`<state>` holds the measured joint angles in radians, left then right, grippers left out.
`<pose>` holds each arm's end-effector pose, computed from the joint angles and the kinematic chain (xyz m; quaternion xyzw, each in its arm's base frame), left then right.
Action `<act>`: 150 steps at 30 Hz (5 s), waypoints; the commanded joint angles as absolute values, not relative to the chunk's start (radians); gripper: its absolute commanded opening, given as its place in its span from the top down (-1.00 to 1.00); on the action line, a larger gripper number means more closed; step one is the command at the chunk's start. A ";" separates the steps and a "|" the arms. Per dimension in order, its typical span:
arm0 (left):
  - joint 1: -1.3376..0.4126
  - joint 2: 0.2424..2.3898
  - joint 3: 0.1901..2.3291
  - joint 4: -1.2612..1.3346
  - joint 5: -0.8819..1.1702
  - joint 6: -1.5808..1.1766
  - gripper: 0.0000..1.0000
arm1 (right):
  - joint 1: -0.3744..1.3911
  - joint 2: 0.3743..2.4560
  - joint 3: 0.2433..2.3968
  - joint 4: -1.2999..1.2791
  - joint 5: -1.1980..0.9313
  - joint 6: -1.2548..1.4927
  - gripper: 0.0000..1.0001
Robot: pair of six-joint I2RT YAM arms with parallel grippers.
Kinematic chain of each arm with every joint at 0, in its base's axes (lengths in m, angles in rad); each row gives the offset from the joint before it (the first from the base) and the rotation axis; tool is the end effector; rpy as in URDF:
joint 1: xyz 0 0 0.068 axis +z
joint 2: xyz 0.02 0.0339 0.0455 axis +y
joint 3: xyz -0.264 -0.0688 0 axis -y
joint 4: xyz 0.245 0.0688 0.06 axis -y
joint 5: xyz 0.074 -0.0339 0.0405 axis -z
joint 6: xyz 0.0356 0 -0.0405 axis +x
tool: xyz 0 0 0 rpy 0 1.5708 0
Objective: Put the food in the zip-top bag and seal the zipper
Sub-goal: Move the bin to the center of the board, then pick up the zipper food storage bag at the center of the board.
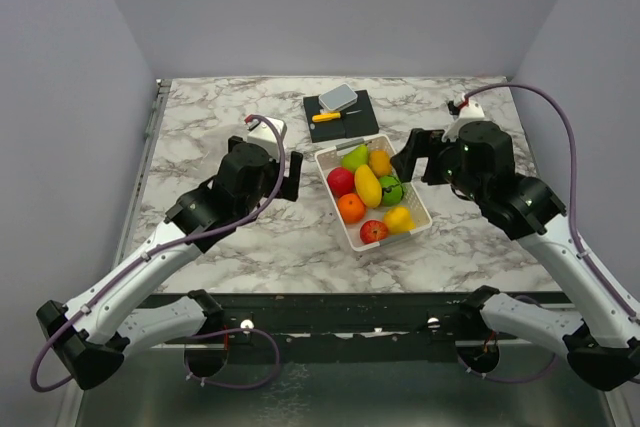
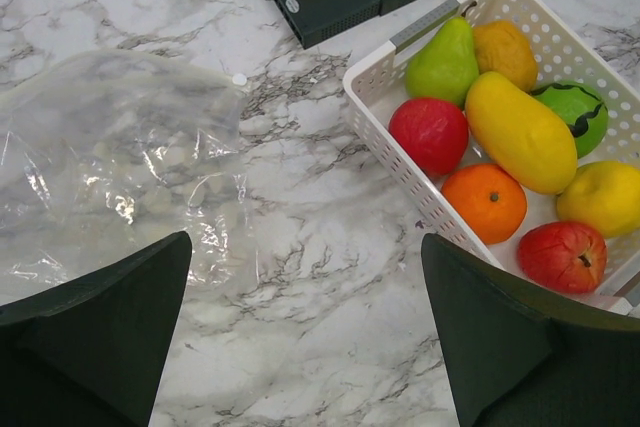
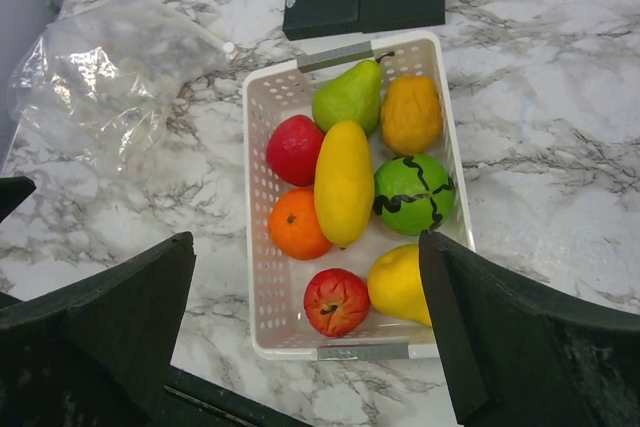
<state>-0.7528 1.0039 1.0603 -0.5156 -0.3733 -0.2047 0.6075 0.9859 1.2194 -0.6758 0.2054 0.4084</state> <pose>0.1661 -0.1379 0.3624 0.1316 0.8301 -0.0989 0.5328 0.1660 0.1065 0.4021 -0.0290 0.8418 0.1830 0.5069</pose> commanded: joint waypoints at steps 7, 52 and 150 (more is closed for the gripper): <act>-0.755 0.917 0.965 -0.541 -0.387 -0.244 -0.98 | 0.612 1.087 1.273 -0.662 0.033 0.374 -0.90; -0.754 0.778 0.800 -0.479 -0.420 -0.268 -0.98 | 0.891 1.810 1.561 -0.797 0.216 0.477 -0.17; -0.716 1.109 1.161 -0.565 -0.575 -0.168 -0.98 | 0.783 1.492 1.434 -0.809 0.249 0.471 -0.24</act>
<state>-0.7460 1.0374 1.0851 -0.5446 -0.5167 -0.2302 0.7841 1.5311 1.4128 -0.7792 0.2924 0.4953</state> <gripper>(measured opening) 0.989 0.595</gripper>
